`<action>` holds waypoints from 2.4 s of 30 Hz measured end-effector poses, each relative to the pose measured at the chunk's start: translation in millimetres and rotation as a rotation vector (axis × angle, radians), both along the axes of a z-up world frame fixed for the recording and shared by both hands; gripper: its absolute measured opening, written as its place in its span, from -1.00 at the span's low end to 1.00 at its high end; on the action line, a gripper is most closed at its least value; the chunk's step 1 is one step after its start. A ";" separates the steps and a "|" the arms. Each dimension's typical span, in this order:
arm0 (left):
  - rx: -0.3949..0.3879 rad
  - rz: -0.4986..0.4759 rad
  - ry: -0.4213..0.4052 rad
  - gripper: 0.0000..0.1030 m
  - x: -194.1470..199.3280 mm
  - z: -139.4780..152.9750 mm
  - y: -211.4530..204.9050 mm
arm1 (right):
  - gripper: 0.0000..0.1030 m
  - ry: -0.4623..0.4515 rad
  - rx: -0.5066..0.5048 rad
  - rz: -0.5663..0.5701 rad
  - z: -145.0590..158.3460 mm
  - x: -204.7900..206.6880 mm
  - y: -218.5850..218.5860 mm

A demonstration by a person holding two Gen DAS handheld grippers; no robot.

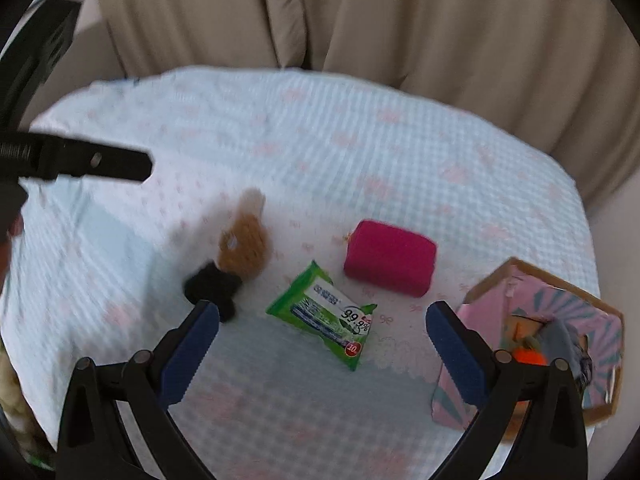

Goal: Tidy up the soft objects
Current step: 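Grasp the brown plush toy with the left tool while the right tool grasps the green wipes, then carry the plush toy and wipes pack into the cardboard box and open both tools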

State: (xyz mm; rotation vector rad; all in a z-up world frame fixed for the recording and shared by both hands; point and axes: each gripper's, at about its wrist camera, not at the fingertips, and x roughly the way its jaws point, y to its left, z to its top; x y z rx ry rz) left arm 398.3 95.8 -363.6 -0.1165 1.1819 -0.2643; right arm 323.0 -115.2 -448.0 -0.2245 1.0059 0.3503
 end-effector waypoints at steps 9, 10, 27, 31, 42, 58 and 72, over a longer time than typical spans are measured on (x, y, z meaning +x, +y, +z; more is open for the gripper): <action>0.012 0.016 0.130 0.90 41.9 -89.6 -26.6 | 1.00 0.139 -0.142 0.138 -83.5 38.0 12.5; 0.015 0.018 0.143 0.89 46.1 -97.7 -28.7 | 1.00 0.156 -0.153 0.157 -92.4 42.3 14.1; 0.023 0.000 0.234 -0.30 57.0 -156.3 -47.1 | -0.07 0.263 -0.170 0.363 -130.5 69.8 24.3; 0.031 -0.007 0.223 -0.32 53.5 -151.1 -50.7 | -0.21 0.258 -0.139 0.310 -125.6 71.6 18.2; 0.011 -0.025 0.129 -0.33 39.5 -83.7 -43.6 | -0.24 0.213 -0.028 0.154 -69.6 63.8 5.0; -0.036 -0.064 -0.062 -0.33 -52.7 93.9 -35.4 | -0.24 0.031 0.138 -0.126 100.8 -28.8 -26.6; -0.068 -0.166 -0.208 -0.33 -120.0 219.9 -112.7 | -0.24 -0.117 0.254 -0.318 222.1 -94.4 -88.1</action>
